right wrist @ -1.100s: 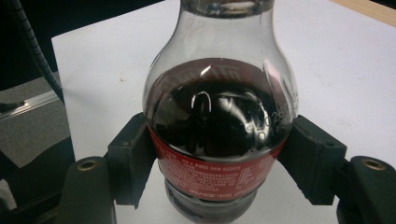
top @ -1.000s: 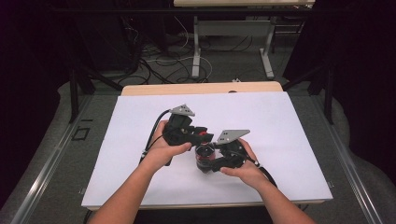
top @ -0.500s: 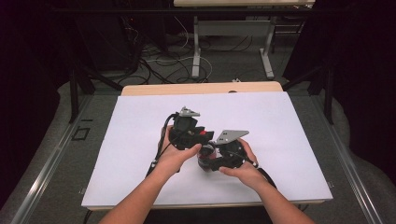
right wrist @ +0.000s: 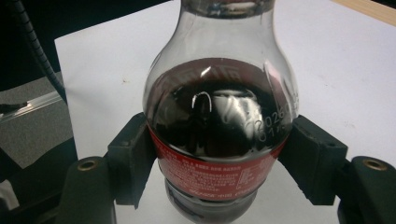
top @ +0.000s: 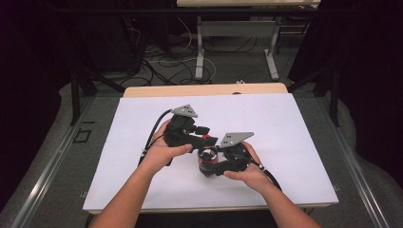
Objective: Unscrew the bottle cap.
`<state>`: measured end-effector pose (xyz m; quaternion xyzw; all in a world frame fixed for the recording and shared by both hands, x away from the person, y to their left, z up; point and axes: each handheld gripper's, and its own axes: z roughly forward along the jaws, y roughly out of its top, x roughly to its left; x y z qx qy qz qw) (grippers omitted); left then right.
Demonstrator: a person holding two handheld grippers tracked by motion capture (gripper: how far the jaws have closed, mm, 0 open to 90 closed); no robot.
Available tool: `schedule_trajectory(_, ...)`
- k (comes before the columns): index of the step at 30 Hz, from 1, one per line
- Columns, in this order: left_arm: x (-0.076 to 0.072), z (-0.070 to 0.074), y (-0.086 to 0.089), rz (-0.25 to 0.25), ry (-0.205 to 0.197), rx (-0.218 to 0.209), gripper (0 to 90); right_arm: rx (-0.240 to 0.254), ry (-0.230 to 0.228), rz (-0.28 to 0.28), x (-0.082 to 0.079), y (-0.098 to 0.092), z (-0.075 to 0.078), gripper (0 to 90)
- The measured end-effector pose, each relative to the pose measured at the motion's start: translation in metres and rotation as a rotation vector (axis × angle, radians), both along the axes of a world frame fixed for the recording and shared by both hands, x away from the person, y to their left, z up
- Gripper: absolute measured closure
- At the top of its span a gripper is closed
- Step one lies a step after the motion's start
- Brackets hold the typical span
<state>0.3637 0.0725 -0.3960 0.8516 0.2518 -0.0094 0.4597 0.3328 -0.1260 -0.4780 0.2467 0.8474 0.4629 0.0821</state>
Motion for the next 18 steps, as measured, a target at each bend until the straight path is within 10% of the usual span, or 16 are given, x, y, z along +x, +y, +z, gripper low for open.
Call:
schedule_trajectory(7, 0.000, -0.004, 0.000, -0.005, 0.004, -0.011, 61.0, -0.007, -0.008, -0.001, 0.000, 0.002, -0.002, 31.0)
schedule_trajectory(15, -0.013, 0.001, -0.015, 0.294, 0.081, 0.042, 61.2, -0.021, -0.004, -0.044, 0.000, 0.002, -0.003, 30.9)
schedule_trajectory(18, -0.015, 0.001, -0.017, 0.329, 0.083, 0.067, 61.3, -0.031, -0.008, -0.056, 0.000, 0.003, -0.004, 31.0)
